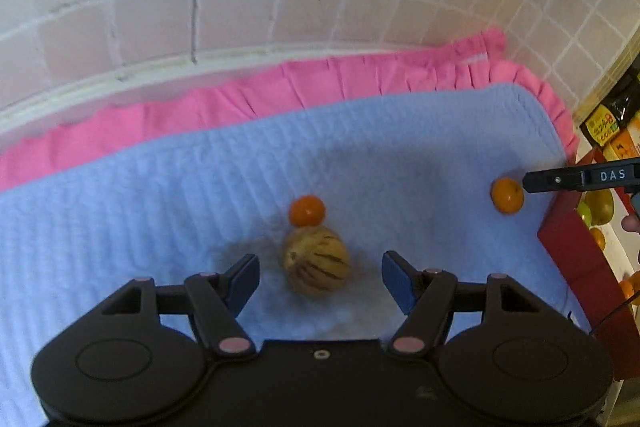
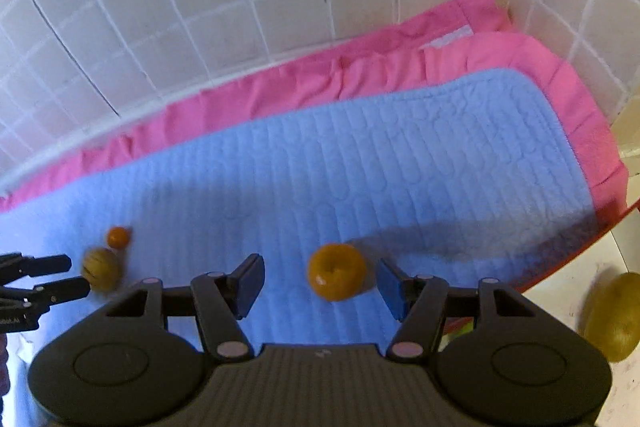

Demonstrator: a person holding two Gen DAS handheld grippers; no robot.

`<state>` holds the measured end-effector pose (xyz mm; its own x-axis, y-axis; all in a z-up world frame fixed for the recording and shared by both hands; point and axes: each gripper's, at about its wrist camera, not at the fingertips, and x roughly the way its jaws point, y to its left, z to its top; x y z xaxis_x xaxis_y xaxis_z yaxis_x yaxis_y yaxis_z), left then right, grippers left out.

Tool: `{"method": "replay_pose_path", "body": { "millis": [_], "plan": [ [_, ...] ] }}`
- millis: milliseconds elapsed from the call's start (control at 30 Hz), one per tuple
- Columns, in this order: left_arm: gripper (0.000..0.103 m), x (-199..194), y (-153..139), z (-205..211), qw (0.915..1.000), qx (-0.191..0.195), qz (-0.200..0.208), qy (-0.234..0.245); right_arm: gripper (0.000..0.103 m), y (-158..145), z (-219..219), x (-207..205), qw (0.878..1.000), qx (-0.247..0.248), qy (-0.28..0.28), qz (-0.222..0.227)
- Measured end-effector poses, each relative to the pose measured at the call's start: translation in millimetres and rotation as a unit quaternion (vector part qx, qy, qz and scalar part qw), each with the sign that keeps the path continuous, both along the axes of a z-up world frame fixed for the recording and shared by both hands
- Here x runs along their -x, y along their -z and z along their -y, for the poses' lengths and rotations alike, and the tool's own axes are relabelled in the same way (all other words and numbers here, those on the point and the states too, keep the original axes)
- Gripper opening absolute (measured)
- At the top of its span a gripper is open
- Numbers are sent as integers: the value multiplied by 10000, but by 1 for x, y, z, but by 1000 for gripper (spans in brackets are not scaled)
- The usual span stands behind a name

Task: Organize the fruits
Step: 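Move both open tools back over the fruits on the mat, then grasp the striped pepino melon with the left tool while the right tool grasps an orange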

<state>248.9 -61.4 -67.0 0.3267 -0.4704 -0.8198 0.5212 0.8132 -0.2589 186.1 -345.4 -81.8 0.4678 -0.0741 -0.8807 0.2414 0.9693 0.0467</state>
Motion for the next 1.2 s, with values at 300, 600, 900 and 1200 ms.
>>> {"method": "replay_pose_path", "body": {
  "millis": [300, 600, 900, 1200],
  "plan": [
    [80, -10, 21, 24, 9998, -188, -25, 63, 64, 26, 6, -20, 9994, 76, -36, -341],
    [77, -13, 23, 24, 9998, -170, -25, 31, 63, 38, 0, -25, 9985, 128, -164, -497],
    [69, -13, 25, 26, 9995, -298, 74, 81, 58, 43, 1, -26, 9982, 32, -157, -583],
    [48, -13, 23, 22, 9994, -332, 100, -5, 48, 45, 4, -25, 9984, 3, -57, -560]
  ]
}}
